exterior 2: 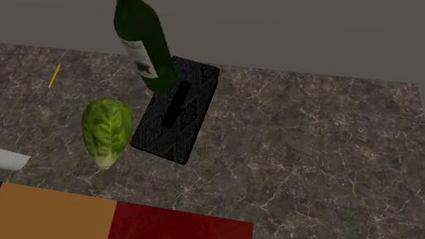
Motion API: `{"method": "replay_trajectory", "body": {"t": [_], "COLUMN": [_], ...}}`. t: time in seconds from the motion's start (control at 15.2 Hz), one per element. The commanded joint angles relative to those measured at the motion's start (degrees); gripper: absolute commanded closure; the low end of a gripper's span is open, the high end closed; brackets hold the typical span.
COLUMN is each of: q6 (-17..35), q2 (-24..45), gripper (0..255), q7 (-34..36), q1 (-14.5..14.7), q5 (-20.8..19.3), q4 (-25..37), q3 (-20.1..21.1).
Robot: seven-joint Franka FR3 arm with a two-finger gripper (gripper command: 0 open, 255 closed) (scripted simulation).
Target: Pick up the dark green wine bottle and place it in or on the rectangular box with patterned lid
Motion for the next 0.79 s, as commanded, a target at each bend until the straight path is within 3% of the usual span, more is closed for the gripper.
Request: {"method": "replay_trajectory", "body": {"t": [0.0, 0.73], "q6": [2.05, 12.66], "q2": [-1.13, -6.6], "gripper": [255, 255], "q7": [0.15, 0.25], "q1": [0.05, 0.01], "q5": [0.01, 0.09], "q4": [-3.14, -19.22], "q3": [0.04, 0.01]}}
